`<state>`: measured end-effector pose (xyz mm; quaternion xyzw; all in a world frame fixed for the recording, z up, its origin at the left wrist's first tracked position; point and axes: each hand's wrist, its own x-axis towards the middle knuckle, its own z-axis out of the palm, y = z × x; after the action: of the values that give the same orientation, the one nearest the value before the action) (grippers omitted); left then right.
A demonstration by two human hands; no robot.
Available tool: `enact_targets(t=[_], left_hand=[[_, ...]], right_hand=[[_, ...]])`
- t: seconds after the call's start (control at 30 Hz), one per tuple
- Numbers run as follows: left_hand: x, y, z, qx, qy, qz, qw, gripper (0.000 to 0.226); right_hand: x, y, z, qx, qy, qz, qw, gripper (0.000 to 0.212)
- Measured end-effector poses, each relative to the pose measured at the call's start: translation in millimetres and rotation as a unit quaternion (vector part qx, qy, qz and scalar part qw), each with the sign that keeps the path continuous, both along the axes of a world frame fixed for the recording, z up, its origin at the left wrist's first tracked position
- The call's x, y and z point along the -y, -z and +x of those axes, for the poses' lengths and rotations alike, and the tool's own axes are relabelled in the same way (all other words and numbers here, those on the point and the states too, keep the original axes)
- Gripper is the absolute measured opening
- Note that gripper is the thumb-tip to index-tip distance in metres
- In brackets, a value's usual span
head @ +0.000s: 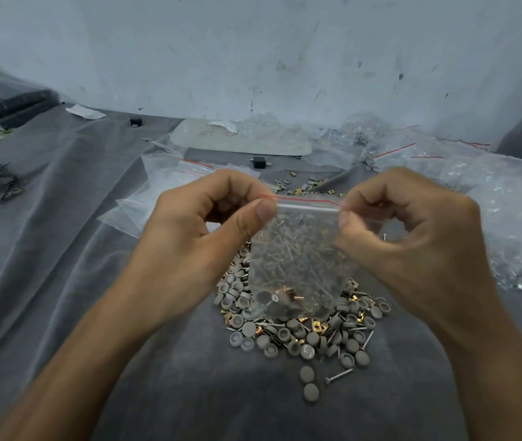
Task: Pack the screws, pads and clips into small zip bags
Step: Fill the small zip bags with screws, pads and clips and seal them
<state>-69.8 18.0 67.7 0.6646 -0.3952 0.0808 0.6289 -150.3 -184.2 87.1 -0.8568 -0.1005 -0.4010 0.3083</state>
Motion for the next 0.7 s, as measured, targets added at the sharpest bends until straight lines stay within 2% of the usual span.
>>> enact_targets(t=[0.4, 0.53, 0.7], left_hand=[[-3.7, 2.8, 7.1, 0.015, -0.013, 0.011, 1.0, 0.004], [-2.1, 6.1, 9.2, -0.01, -0.004, 0.02, 1.0, 0.006], [-4.5, 18.4, 27.2, -0.017, -0.047, 0.03, 0.998, 0.008]], right_hand=[[19.5, 0.9, 1.8, 0.003, 0.004, 0.036, 0.999, 0.006], [21.3, 6.6, 4.7, -0.028, -0.035, 0.095, 0.994, 0.003], [18.2, 14.2, 8.0, -0.069, -0.075, 0.16, 0.982, 0.009]])
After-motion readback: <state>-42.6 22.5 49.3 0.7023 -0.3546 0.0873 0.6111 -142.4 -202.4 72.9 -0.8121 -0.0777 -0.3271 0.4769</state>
